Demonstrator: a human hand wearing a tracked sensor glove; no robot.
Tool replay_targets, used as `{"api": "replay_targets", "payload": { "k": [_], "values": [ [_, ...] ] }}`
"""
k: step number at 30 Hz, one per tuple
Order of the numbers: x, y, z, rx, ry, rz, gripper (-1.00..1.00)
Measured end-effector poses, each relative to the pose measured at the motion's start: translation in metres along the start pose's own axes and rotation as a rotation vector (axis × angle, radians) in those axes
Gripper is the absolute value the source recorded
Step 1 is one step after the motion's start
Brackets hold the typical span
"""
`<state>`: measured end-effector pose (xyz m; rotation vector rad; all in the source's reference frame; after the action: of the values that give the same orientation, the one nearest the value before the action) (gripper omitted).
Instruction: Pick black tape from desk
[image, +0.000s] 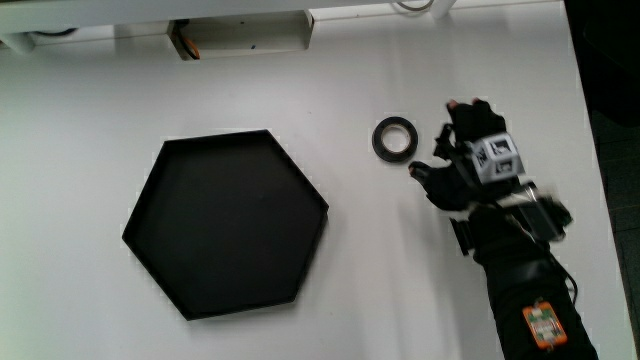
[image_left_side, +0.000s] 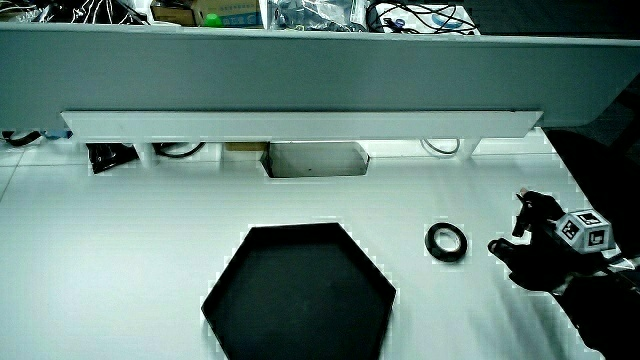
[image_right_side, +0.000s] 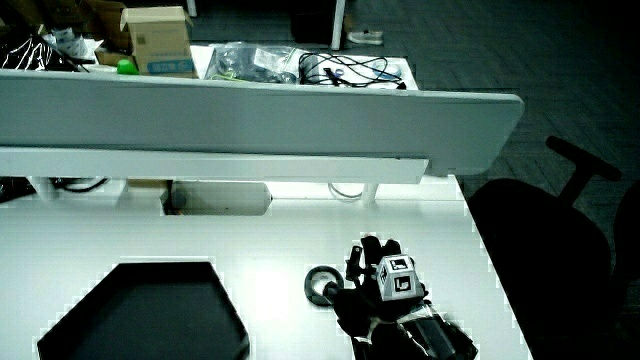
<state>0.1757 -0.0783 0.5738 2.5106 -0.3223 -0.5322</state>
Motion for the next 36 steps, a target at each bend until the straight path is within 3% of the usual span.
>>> {"api": "replay_targets", "payload": {
  "k": [1, 3, 11, 13, 15, 16, 18, 22, 23, 25, 26, 31, 36],
  "values": [
    [-0.003, 0.000, 0.006, -0.041, 0.008, 0.052, 0.00],
    [-0.005, 0.007, 0.004, -0.079, -0.011, 0.064, 0.00],
    [-0.008, 0.022, -0.002, -0.216, -0.070, 0.071, 0.00],
    [-0.011, 0.023, -0.002, -0.226, -0.086, 0.069, 0.00],
    [-0.013, 0.024, -0.002, -0.240, -0.098, 0.069, 0.17],
    [-0.013, 0.024, -0.003, -0.236, -0.082, 0.085, 0.25],
    [-0.011, 0.024, -0.006, -0.221, -0.083, 0.052, 0.42],
    [-0.011, 0.023, -0.010, -0.220, -0.085, 0.043, 0.75],
    [-0.011, 0.022, -0.006, -0.186, -0.071, 0.028, 0.83],
    [-0.016, 0.024, -0.009, -0.183, -0.068, 0.053, 1.00],
    [-0.017, 0.022, -0.008, -0.154, -0.073, 0.049, 1.00],
    [-0.010, 0.015, -0.016, -0.126, -0.060, 0.003, 1.00],
    [-0.005, 0.006, -0.018, -0.100, -0.004, 0.021, 1.00]
  ]
}}
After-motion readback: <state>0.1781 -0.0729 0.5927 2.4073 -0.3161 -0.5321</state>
